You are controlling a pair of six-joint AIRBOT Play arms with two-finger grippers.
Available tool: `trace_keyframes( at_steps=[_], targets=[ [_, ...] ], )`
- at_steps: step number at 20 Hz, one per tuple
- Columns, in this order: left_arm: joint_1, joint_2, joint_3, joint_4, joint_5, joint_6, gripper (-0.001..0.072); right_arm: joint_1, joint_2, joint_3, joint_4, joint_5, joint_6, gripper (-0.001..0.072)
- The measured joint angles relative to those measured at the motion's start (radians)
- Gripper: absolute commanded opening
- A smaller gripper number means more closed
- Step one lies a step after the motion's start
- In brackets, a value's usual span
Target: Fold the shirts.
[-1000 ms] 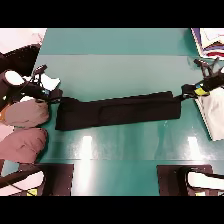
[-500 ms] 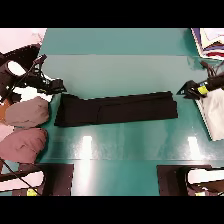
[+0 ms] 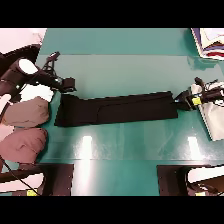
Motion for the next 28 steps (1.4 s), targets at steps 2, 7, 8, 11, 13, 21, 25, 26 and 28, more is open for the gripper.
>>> trace_keyframes(
  at_steps=[2,7,8,11,13,21,25,26,28],
  targets=[
    [-0.055,-0.013,0.0,-0.001,0.035,-0.021,0.0028,0.041,-0.019,0.013,0.005,-0.014,-0.015,0.0062],
    [-0.196,-0.099,0.02,-0.023,0.105,-0.048,0.0028,0.098,0.004,0.087,0.027,0.004,-0.044,0.0021],
    [-0.224,-0.124,0.034,-0.027,0.113,-0.05,0.0028,0.105,0.024,0.108,0.031,0.011,-0.038,0.0021],
    [-0.306,-0.217,0.098,-0.044,0.131,-0.054,0.0028,0.135,0.109,0.185,0.038,0.033,0.001,0.002],
    [-0.354,-0.28,0.15,-0.055,0.137,-0.058,0.0028,0.173,0.163,0.238,0.046,0.043,0.021,0.0021],
    [-0.467,-0.467,0.34,-0.106,0.137,-0.077,0.0028,0.395,0.249,0.452,0.119,0.07,0.1,0.0021],
    [-0.479,-0.498,0.364,-0.114,0.13,-0.081,0.0028,0.478,0.254,0.5,0.141,0.064,0.112,0.0021],
    [-0.48,-0.501,0.367,-0.116,0.131,-0.081,0.0028,0.494,0.254,0.505,0.144,0.059,0.113,0.0021],
    [-0.478,-0.503,0.37,-0.113,0.122,-0.082,0.0028,0.521,0.254,0.512,0.147,0.043,0.114,0.0021]
  ],
)
